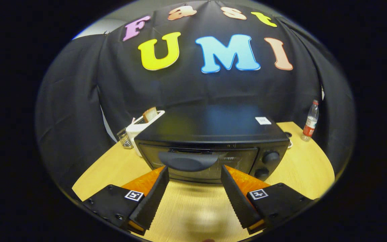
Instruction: Open the toaster oven, put the food inside, and close the toaster oven door.
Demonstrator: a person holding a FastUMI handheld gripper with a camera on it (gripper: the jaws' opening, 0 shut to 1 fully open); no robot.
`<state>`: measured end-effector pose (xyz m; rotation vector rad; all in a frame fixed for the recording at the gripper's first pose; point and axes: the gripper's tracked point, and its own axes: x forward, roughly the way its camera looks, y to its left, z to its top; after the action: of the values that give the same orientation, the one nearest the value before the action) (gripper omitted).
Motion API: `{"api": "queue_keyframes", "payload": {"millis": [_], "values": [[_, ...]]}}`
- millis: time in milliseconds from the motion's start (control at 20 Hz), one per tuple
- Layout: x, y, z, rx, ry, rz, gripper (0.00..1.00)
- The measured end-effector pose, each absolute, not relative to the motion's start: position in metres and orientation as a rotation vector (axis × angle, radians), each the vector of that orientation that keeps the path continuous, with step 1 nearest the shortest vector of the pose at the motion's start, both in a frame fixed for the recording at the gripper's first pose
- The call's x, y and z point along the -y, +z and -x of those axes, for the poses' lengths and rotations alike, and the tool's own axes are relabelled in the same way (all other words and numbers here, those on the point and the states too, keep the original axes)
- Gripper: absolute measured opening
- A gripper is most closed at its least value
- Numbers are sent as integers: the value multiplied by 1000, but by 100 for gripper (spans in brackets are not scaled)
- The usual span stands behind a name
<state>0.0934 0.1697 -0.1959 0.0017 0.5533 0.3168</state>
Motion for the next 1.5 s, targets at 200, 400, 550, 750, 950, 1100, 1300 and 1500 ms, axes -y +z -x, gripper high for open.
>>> {"api": "queue_keyframes", "payload": {"millis": [200, 400, 550, 750, 950, 1100, 1300, 1500], "values": [[-163, -178, -93, -493, 310, 20, 98], [-157, -148, -72, -411, 336, 57, 98], [-146, -122, -47, -362, 339, 58, 98], [-115, -79, -13, -287, 328, 73, 98], [-72, -43, 18, -215, 286, 147, 98], [-41, -20, 31, -186, 245, 168, 97], [-4, 12, 41, -143, 190, 64, 97], [34, 31, 60, -110, 156, 40, 97]]}}
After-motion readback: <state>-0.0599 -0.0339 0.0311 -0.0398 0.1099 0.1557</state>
